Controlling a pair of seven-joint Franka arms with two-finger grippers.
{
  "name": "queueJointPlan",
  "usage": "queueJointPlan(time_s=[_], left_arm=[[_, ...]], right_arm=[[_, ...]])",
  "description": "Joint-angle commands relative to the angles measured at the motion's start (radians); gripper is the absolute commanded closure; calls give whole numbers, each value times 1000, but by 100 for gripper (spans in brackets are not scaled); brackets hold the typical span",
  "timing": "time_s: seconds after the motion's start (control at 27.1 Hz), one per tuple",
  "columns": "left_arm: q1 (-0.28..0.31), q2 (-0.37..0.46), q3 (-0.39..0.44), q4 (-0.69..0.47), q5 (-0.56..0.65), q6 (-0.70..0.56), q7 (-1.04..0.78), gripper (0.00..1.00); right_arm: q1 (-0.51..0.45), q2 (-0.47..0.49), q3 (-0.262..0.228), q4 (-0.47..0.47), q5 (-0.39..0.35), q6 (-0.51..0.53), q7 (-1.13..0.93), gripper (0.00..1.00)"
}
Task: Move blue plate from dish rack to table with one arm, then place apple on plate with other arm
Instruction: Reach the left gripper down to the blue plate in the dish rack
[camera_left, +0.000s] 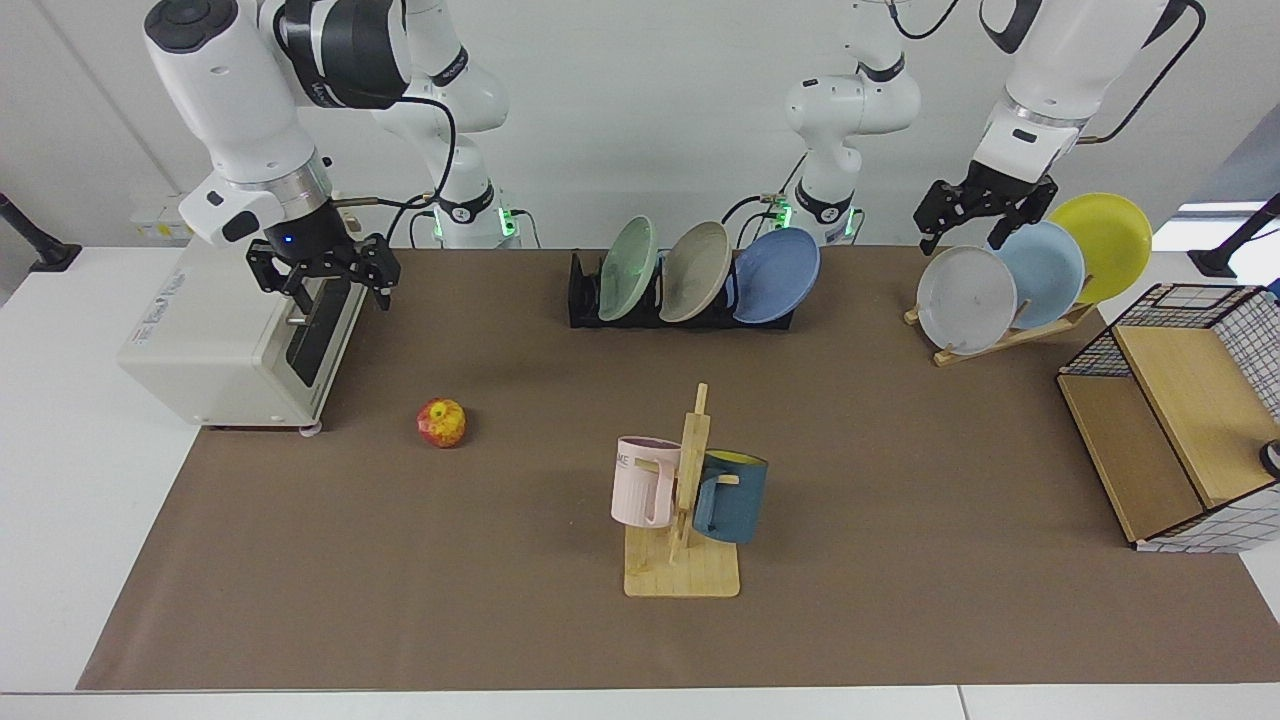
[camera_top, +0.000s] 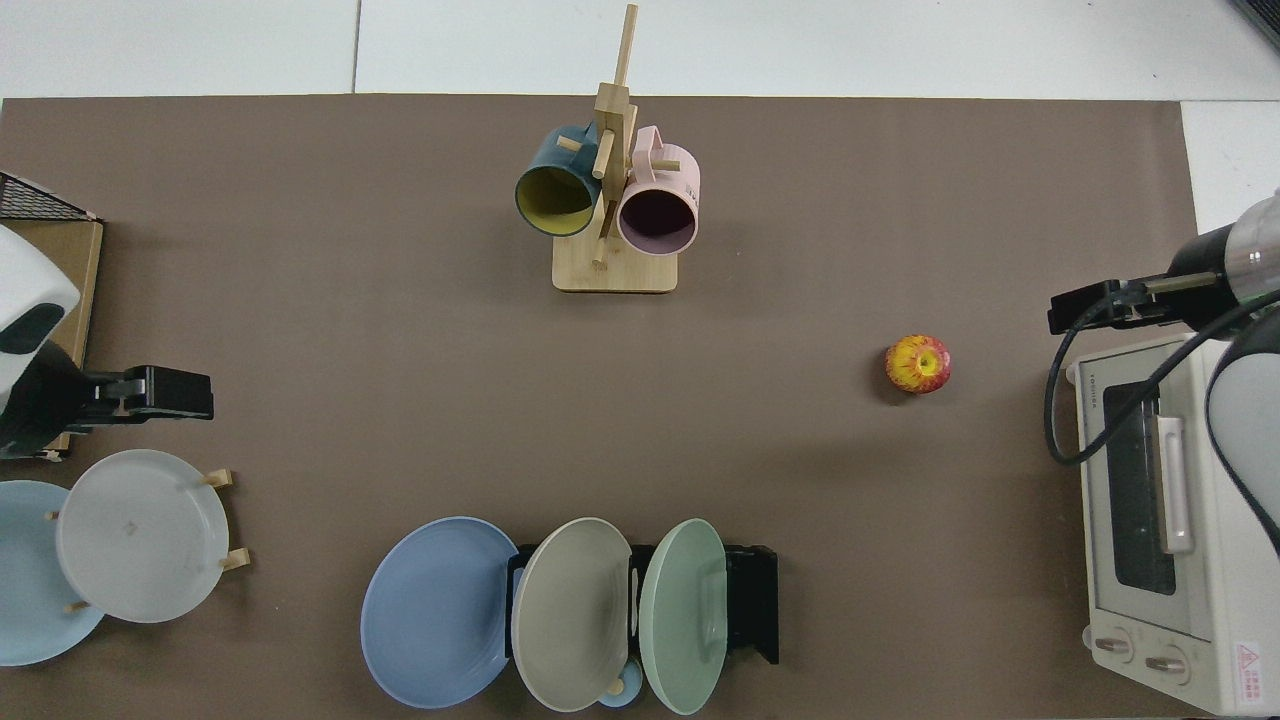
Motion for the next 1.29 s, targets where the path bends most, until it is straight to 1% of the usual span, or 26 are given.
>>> queueJointPlan(time_s=[0.0,0.59,0.89,1.14,1.26], left_arm=[[-15,-2,12,11,-7,-18,-2,0],[-18,-5,7,5,-11,15,7,0],[-18,-11,7,-7,-5,7,10,0],[-32,-41,0,-63,7,19,16,0],[-38,-70,-34,-112,37,33,7,0]], right_arm=[[-7,-19,7,-18,-9,5,23,0],[-6,-19,7,-18,-9,5,23,0],[-7,-17,7,-18,-9,4,23,0],[-6,-17,7,-18,-9,5,23,0],[-6,-17,7,-18,-9,5,23,0]])
